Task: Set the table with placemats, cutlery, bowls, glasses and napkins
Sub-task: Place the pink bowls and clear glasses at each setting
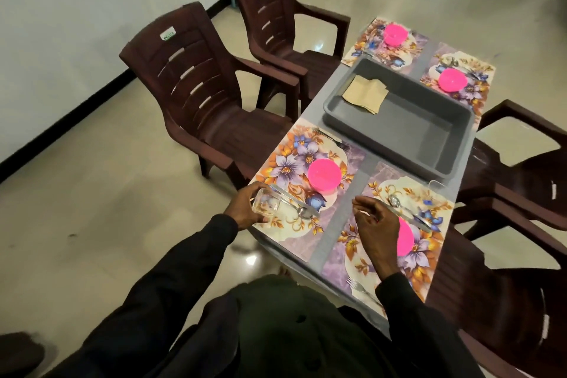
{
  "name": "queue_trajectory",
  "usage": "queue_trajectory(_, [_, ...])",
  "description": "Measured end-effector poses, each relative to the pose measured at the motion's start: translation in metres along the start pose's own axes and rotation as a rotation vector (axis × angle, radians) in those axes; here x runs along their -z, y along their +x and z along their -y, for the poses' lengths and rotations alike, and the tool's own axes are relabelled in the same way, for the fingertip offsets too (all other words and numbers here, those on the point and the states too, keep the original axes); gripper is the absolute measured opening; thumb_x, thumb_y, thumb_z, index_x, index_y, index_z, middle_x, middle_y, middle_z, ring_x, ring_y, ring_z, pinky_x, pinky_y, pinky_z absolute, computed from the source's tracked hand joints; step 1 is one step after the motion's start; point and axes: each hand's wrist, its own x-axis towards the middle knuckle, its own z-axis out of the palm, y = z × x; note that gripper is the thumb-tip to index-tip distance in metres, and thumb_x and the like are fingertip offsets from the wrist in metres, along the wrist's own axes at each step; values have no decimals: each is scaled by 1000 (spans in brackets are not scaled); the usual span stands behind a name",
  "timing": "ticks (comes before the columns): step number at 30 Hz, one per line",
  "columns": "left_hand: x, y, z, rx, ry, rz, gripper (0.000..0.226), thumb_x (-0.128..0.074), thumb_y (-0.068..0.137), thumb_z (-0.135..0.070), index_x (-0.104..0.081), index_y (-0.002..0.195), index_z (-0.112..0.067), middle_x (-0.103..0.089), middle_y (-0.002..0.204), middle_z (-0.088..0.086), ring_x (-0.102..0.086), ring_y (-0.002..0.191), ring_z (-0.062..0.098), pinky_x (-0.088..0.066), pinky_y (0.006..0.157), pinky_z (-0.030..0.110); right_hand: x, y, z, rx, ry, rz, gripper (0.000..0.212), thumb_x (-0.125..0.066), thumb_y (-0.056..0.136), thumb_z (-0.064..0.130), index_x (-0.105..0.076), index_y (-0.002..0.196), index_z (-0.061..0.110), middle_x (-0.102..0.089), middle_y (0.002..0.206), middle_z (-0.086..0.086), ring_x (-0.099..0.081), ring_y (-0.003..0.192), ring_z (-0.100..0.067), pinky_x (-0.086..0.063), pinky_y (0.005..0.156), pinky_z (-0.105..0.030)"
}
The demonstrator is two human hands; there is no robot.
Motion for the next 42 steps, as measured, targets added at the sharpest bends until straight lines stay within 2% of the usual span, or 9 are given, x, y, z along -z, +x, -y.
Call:
queue_trajectory(3, [-2, 16, 7, 11, 66, 56, 77, -93, 56, 5, -62, 119, -27, -64, 127, 1, -59, 122, 25, -58, 95, 42, -3, 2, 6, 11, -9, -7, 22, -69, 94, 5, -72, 113, 14, -74, 105, 8, -69, 97, -2, -54, 83, -14])
queue_trajectory(8, [-1, 36, 14, -2, 102, 92, 75, -94, 55, 2, -64, 118, -26, -67, 122, -2, -62, 117, 24, -58, 95, 40, 6, -2, 8, 0, -34, -82, 25, -68, 92, -1, -72, 113, 13, -74, 104, 7, -70, 94, -1, -54, 81, -12])
queue_trajectory(12, [1, 46, 18, 7, 117, 122, 73, -91, 59, 7, -63, 119, -21, -66, 122, 0, -61, 115, 24, -55, 84, 19, 10, -17, -1, -47, -62, -147, 26, -68, 93, 2, -72, 117, 12, -75, 107, 2, -71, 97, -6, -58, 85, -21])
queue_trajectory(16, [5, 54, 19, -24, 121, 149, 70, -93, 58, 5, -63, 118, -15, -67, 118, 2, -62, 112, 24, -49, 78, 10, 7, -33, -1, -66, -81, -198, 26, -69, 94, 2, -71, 118, 11, -75, 107, 1, -70, 96, -3, -56, 84, -15])
queue_trajectory(23, [11, 63, 22, -27, 152, 199, 74, -96, 59, 0, -59, 120, -20, -65, 123, 0, -61, 114, 24, -55, 91, 26, -7, -48, 3, -104, -84, -281, 29, -70, 93, 2, -71, 120, 11, -75, 105, 1, -71, 96, -5, -57, 85, -16])
queue_trajectory(28, [12, 67, 18, -25, 158, 231, 74, -94, 62, 3, -57, 123, -17, -63, 123, 1, -59, 114, 22, -46, 75, 5, -16, -55, 6, -112, -96, -313, 28, -69, 93, 4, -70, 119, 14, -74, 106, 2, -70, 97, -2, -55, 83, -12])
queue_trajectory(34, [15, 70, 21, -70, 167, 266, 80, -95, 60, 3, -56, 125, -21, -60, 127, 0, -59, 117, 21, -48, 82, 6, -22, -62, 8, -107, -106, -336, 27, -70, 93, 2, -70, 118, 12, -74, 106, 1, -70, 96, -4, -54, 82, -10])
queue_trajectory(38, [24, 70, 20, -128, 171, 294, 85, -96, 59, 2, -57, 133, -18, -58, 133, 0, -54, 123, 18, -50, 101, 23, -27, -64, 11, -126, -95, -344, 27, -70, 92, 1, -69, 117, 12, -73, 103, 3, -69, 93, 2, -53, 79, -7])
queue_trajectory(42, [39, 70, 8, -183, 175, 303, 78, -97, 61, -7, -62, 128, -23, -58, 136, -1, -55, 124, 18, -50, 99, 20, -35, -61, 15, -134, -94, -324, 25, -70, 93, 4, -69, 116, 14, -72, 103, 6, -67, 94, 8, -51, 77, -5])
